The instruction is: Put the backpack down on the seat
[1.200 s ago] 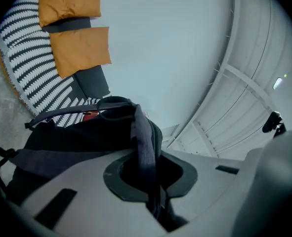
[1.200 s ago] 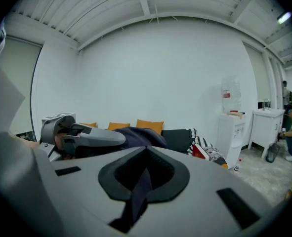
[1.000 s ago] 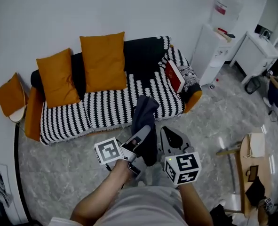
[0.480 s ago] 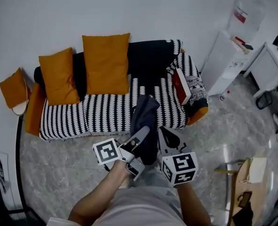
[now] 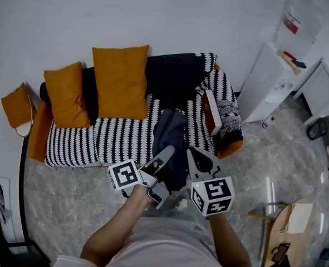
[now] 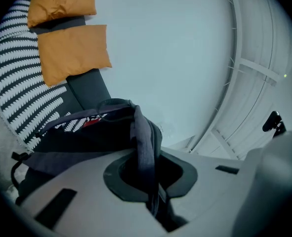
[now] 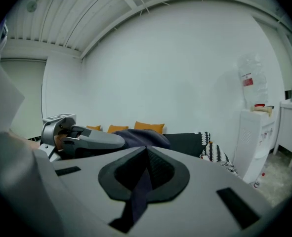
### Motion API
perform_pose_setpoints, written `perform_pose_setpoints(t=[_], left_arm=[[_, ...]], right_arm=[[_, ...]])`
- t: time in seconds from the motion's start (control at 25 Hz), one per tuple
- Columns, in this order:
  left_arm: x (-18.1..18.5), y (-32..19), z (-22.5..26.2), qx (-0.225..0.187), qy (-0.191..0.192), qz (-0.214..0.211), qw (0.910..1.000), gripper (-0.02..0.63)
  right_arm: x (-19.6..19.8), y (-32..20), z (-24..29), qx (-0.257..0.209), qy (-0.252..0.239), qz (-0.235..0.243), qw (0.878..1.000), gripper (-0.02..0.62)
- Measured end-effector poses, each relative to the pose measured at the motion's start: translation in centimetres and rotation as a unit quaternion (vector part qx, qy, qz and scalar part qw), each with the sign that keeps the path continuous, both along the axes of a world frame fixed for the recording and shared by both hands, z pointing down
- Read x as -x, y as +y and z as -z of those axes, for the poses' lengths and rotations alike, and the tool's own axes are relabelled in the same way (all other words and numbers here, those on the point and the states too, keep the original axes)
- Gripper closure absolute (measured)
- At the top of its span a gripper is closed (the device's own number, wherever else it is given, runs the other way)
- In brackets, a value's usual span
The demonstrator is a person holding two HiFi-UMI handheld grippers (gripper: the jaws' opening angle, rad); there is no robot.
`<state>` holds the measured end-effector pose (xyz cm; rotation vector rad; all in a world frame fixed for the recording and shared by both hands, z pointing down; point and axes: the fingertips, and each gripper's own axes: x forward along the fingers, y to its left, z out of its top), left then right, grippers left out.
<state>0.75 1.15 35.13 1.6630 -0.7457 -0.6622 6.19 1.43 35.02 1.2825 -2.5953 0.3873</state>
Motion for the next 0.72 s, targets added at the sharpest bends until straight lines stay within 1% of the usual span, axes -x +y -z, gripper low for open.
perform_pose_setpoints(t=[0.16, 0.32, 0.56, 0.72], left_arm=[[-1.2, -1.9, -0.1, -0.001, -0.014, -0.008, 0.9999, 0.578], [-1.8, -3.9, -0.5, 0.003, -0.018, -0.011, 0.9998, 0.578], [-1.6, -7.0, -1.9, 0.007, -0.014, -0.017, 0.9997, 0.578], [-1.2, -10.2, -2.9, 0.008, -0.015, -0.039, 0.9991, 0.578]], right_arm=[[-1.6, -2.0, 0.2, -0.003, -0.002, -0.006, 1.0, 0.592], [-2.2, -3.9, -0.1, 0.0, -0.001, -0.008, 1.0, 0.593], [-1.9, -6.7, -1.3, 0.004, 0.009, -0.01, 1.0, 0.593], [-1.1, -10.1, -2.2, 0.008, 0.016, -0.019, 1.0, 0.592]])
